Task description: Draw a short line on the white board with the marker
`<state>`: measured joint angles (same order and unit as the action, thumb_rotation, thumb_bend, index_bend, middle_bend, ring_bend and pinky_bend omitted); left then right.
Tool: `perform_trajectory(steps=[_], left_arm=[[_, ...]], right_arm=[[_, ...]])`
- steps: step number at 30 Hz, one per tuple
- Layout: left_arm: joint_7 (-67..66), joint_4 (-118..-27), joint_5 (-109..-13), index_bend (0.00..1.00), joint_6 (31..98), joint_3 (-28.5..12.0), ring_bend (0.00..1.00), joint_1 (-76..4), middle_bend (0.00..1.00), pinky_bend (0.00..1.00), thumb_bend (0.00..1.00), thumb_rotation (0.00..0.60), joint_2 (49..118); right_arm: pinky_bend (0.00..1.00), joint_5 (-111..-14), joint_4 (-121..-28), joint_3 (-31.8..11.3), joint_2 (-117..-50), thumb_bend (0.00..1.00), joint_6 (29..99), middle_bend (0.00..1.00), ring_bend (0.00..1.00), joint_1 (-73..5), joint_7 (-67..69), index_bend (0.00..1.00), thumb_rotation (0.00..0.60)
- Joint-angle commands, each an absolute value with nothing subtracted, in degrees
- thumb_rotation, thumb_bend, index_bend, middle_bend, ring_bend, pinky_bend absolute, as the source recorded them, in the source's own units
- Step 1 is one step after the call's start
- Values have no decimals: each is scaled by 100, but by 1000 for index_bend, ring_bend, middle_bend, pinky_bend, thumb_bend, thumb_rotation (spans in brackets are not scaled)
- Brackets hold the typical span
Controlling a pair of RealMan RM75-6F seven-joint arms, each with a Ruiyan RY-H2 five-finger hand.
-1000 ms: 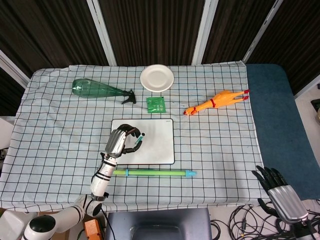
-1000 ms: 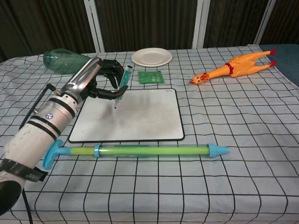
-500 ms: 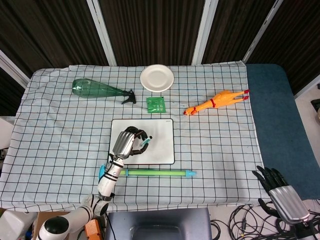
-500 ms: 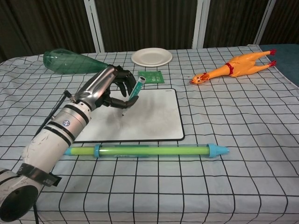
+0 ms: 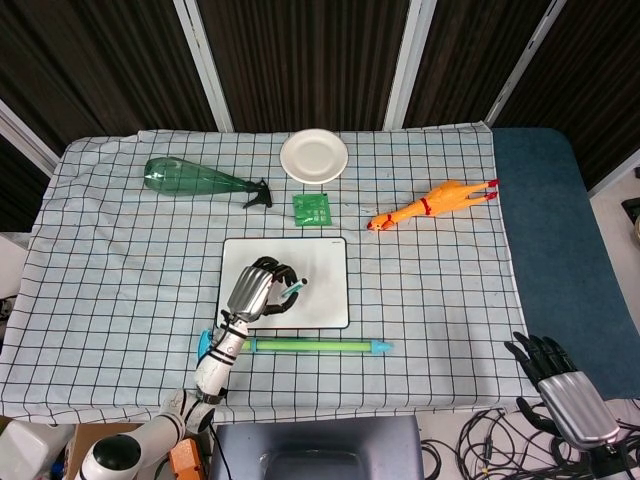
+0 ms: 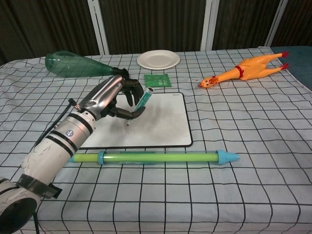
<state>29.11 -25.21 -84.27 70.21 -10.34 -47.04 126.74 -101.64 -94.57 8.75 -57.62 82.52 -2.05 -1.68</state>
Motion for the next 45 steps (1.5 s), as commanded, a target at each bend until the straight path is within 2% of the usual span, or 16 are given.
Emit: perform_trajectory(steps=[1, 45], left_arm=[[2904, -2485, -8435, 779, 7021, -1013, 516, -4695, 751, 307, 504, 600, 12682], [3144, -2068, -8503, 781, 7011, -748, 516, -4413, 753, 302, 504, 600, 12581]], right_arm=[[74, -10166, -9456, 877, -5764, 328, 8244, 0, 0, -207, -176, 0, 600], [73, -10107, -9471, 859, -5790, 328, 8218, 0, 0, -196, -268, 0, 600]])
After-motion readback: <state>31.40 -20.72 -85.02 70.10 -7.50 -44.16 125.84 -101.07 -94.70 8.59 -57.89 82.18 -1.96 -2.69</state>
